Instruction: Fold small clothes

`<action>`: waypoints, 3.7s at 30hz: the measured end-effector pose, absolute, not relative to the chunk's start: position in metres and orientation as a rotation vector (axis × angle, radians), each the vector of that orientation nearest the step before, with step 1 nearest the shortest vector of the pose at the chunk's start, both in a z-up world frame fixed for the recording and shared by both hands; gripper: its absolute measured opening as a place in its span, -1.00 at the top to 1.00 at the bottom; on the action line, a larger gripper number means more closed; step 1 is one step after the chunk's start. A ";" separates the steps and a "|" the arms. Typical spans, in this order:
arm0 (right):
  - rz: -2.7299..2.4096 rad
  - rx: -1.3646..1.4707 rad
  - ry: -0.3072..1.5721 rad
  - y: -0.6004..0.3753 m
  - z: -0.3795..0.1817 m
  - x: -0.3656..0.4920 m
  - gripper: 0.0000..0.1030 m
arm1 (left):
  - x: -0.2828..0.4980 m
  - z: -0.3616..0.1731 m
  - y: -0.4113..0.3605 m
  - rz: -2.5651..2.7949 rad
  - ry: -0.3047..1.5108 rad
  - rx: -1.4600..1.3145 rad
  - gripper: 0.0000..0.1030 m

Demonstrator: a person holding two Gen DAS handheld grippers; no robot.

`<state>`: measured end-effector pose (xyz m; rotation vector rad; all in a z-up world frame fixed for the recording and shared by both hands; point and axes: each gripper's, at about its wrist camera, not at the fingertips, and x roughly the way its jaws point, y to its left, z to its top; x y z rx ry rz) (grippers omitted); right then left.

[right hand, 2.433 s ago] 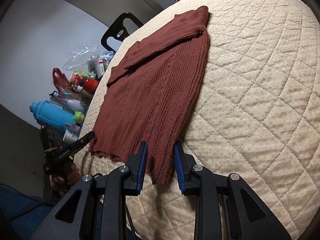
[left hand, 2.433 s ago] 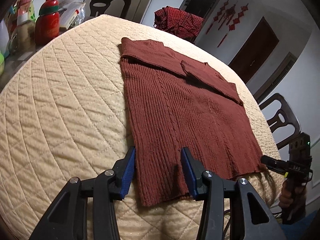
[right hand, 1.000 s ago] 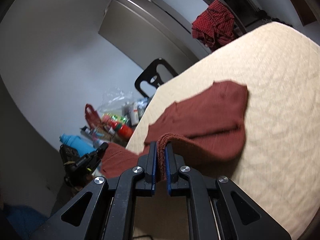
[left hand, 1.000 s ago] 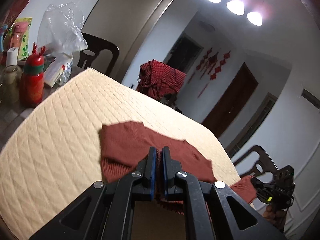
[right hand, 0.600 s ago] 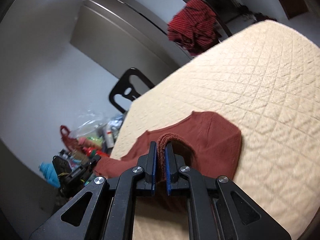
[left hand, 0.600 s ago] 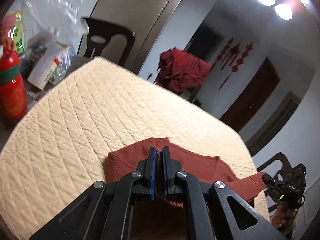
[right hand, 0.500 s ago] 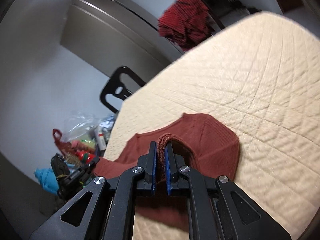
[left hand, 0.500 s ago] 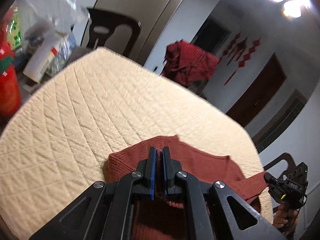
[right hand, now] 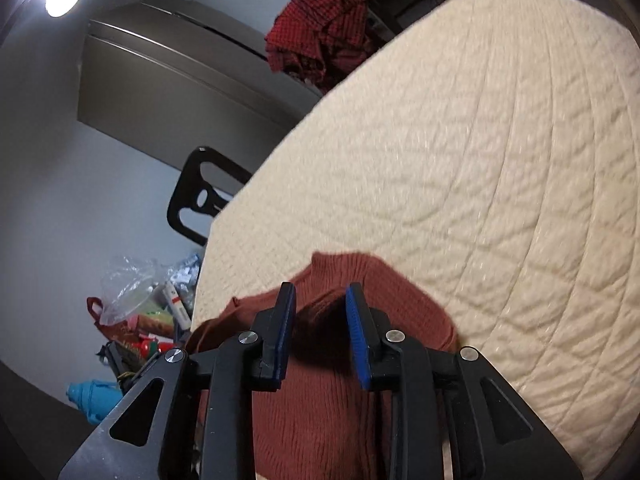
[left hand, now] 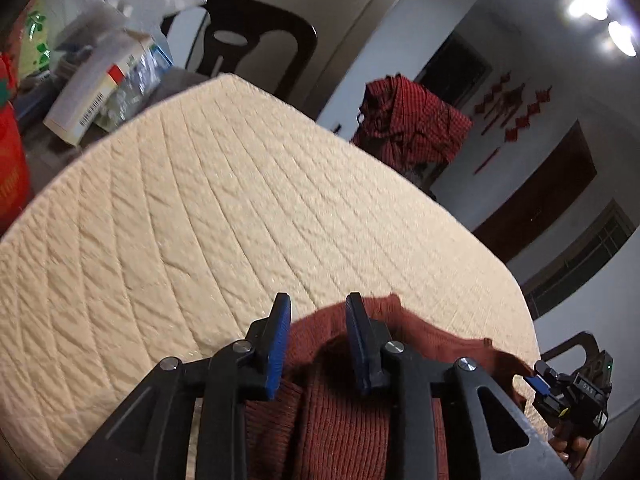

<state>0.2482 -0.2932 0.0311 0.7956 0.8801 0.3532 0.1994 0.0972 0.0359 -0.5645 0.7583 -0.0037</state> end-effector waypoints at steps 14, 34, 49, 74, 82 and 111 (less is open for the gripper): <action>0.369 0.529 0.915 -0.264 0.037 0.250 0.48 | 0.189 0.049 0.055 -0.053 0.784 -0.290 0.16; 0.353 0.267 1.034 -0.231 0.024 0.292 0.69 | 0.246 0.031 0.037 -0.041 0.951 -0.194 0.76; 0.320 0.334 0.949 -0.247 0.034 0.303 0.94 | 0.259 0.041 0.049 0.010 0.900 -0.253 0.86; 0.461 0.185 0.842 -0.170 0.045 0.138 0.72 | 0.110 0.061 -0.034 -0.190 0.841 -0.157 0.71; 0.408 0.179 0.918 -0.168 0.015 0.142 0.76 | 0.112 0.036 -0.055 -0.223 0.892 -0.136 0.58; 0.236 0.394 0.834 -0.262 0.025 0.111 0.72 | 0.089 0.044 0.022 0.011 0.840 -0.247 0.58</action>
